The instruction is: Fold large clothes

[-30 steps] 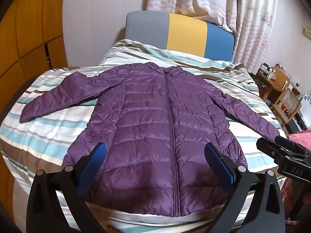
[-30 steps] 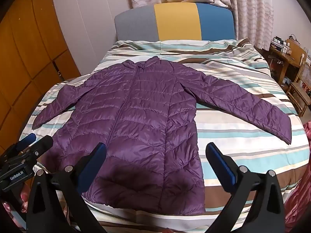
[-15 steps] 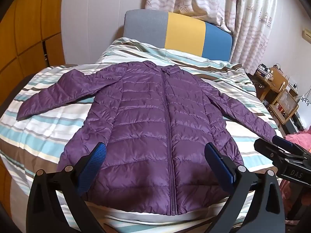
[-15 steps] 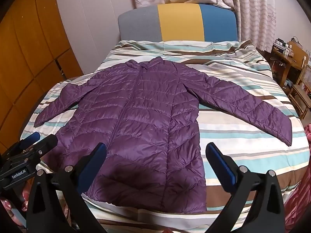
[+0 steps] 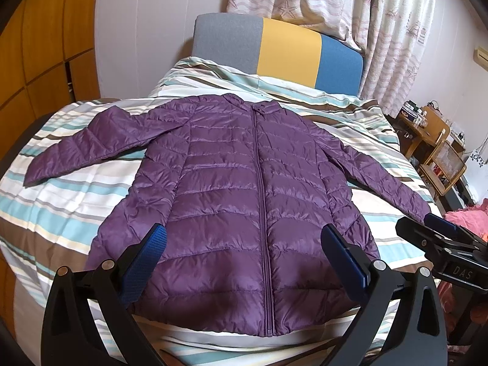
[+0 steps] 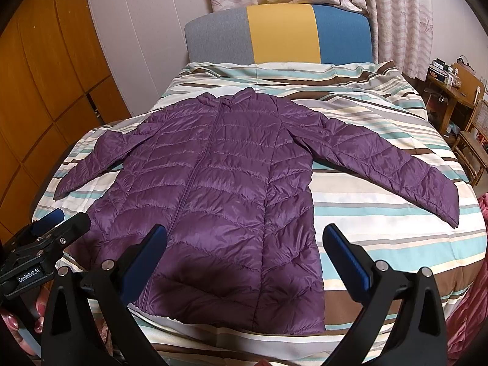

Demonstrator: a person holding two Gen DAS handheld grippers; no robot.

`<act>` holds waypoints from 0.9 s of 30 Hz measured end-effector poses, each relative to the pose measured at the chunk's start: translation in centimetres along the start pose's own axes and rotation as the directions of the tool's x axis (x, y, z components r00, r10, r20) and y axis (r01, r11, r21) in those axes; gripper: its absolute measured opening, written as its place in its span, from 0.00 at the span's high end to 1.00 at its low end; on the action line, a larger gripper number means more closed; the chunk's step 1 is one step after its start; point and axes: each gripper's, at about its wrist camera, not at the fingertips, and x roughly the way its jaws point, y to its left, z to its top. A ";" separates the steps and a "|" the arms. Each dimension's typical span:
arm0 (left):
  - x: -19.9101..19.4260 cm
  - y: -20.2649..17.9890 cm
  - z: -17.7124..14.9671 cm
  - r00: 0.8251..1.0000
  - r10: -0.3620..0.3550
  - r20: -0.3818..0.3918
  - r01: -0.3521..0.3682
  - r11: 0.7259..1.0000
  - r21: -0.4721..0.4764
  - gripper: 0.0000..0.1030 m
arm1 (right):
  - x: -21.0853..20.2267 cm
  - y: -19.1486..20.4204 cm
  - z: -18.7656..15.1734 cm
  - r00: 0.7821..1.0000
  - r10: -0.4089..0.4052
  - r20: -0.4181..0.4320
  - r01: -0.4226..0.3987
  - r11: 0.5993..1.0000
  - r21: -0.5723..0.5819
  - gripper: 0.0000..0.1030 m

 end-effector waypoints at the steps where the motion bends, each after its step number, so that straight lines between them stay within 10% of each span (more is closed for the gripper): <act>1: 0.0 0.0 0.0 1.000 0.000 -0.001 0.000 1.000 0.000 0.03 | 0.0 0.0 0.0 1.000 0.000 -0.001 0.000 1.000 -0.001 0.02; 27: 0.3 0.0 -0.6 1.000 -0.006 -0.011 0.006 1.000 -0.005 0.03 | 0.6 -0.2 -0.1 1.000 0.006 -0.024 -0.006 1.000 0.008 0.02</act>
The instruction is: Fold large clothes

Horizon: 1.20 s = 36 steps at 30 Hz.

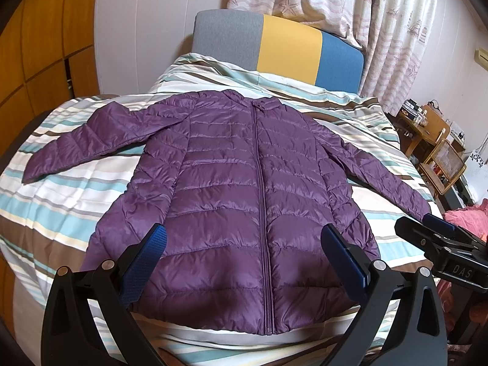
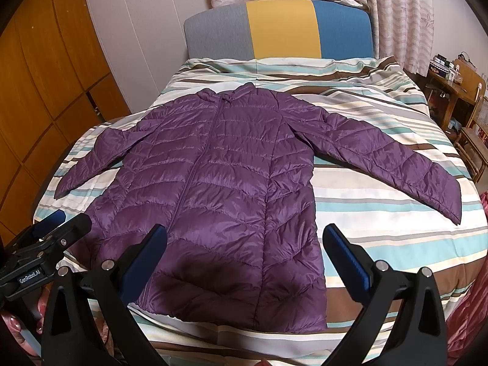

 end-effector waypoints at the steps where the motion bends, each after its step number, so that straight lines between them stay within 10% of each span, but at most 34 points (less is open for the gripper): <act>1: 0.0 0.0 0.0 1.000 0.002 -0.002 -0.002 1.000 0.001 0.03 | 0.0 0.0 0.0 1.000 -0.001 -0.001 0.001 1.000 0.000 0.02; 36: 2.6 1.3 0.3 0.996 0.038 -0.086 -0.042 0.998 -0.040 0.03 | 2.1 -2.8 0.0 0.999 0.003 -0.032 -0.001 0.997 0.081 0.02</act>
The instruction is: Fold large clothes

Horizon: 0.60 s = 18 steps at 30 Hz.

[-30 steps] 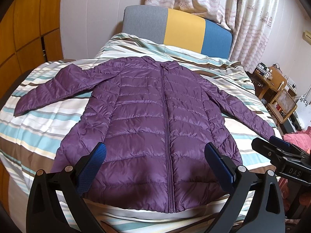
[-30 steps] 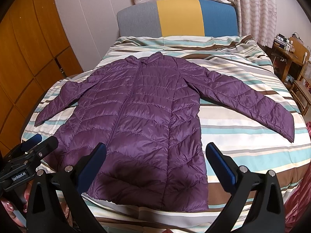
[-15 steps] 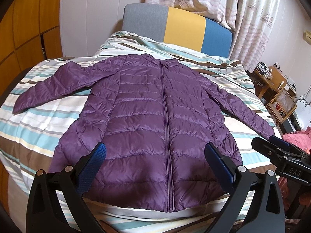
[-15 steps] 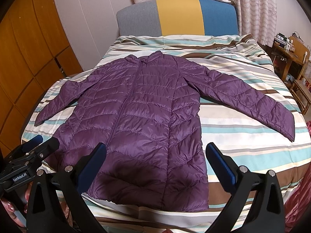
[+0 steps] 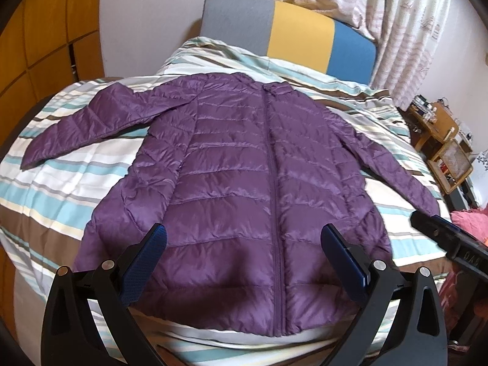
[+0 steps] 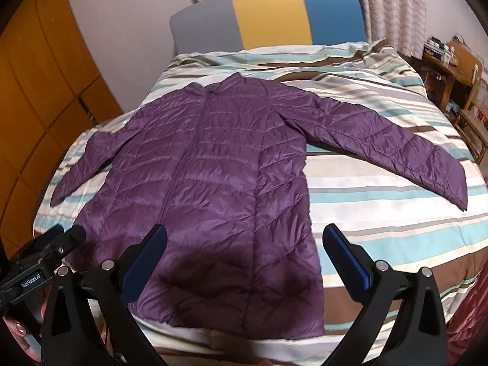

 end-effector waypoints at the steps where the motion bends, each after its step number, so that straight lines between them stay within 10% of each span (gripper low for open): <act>1: 0.4 0.2 0.1 1.000 0.011 -0.005 -0.011 1.000 -0.004 0.03 | 0.4 -0.7 0.1 1.000 0.000 0.012 0.000 1.000 0.017 0.02; 6: 3.0 2.0 1.0 0.999 0.049 -0.009 -0.049 0.999 -0.014 0.03 | 2.7 -4.6 0.5 0.996 0.017 0.085 -0.027 0.993 0.115 0.02; 9: 5.1 3.4 1.8 0.996 0.088 -0.006 -0.088 0.996 -0.026 0.03 | 5.8 -7.6 0.9 0.999 -0.015 -0.029 0.020 0.984 0.179 0.02; 18: 10.8 7.3 5.2 0.975 0.222 -0.007 -0.222 0.975 -0.020 0.03 | 9.8 -19.5 1.3 0.995 -0.099 0.002 0.084 0.853 0.515 0.02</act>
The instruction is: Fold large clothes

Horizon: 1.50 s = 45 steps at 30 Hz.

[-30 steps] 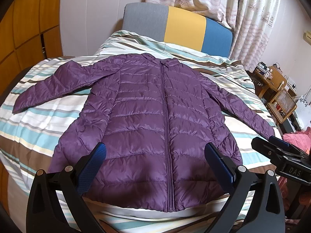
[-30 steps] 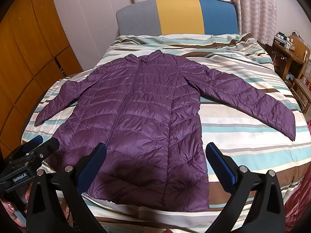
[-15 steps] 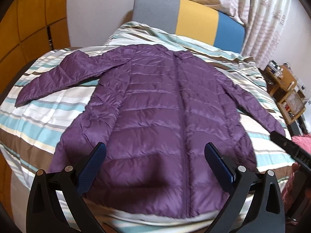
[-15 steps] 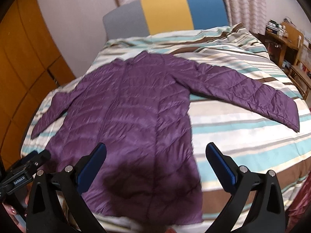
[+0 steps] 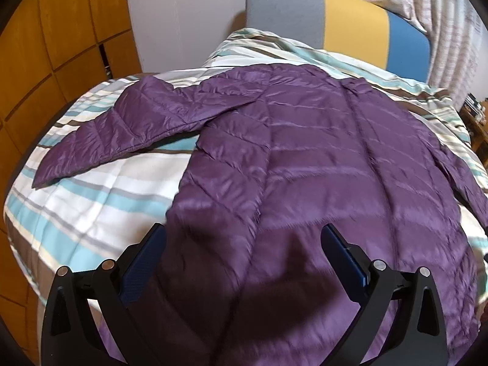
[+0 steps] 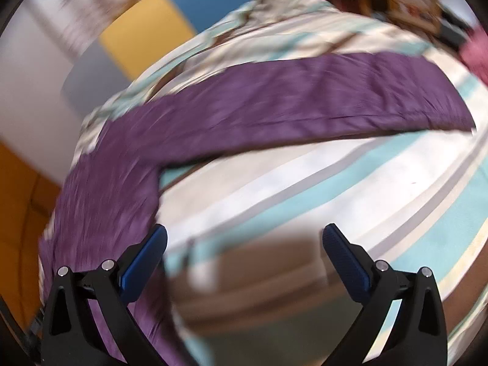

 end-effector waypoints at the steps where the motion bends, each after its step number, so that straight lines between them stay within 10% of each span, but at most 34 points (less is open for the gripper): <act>1: 0.7 0.3 0.5 1.000 0.005 -0.001 -0.005 1.000 -0.005 0.03 | 0.3 -1.0 0.7 1.000 0.011 0.016 -0.012 0.999 0.047 0.02; 23: 7.1 1.5 0.1 1.000 0.005 -0.018 -0.007 0.996 -0.086 0.03 | 2.0 -10.3 9.9 0.960 -0.107 0.257 -0.014 0.903 0.429 0.21; 28: 7.4 1.3 0.0 1.000 0.022 -0.016 -0.023 0.997 -0.077 0.03 | 1.8 -11.0 10.7 0.945 -0.198 0.259 0.055 0.880 0.472 0.46; 33: 7.7 1.4 -0.1 1.000 0.011 -0.019 -0.012 0.996 -0.085 0.03 | 2.4 -9.6 12.5 0.934 -0.245 0.261 0.138 0.919 0.368 0.80; 45: 7.9 1.4 -0.1 1.000 0.008 -0.016 -0.010 0.996 -0.088 0.03 | 2.4 4.3 11.2 0.883 -0.191 0.428 0.262 0.959 -0.111 0.89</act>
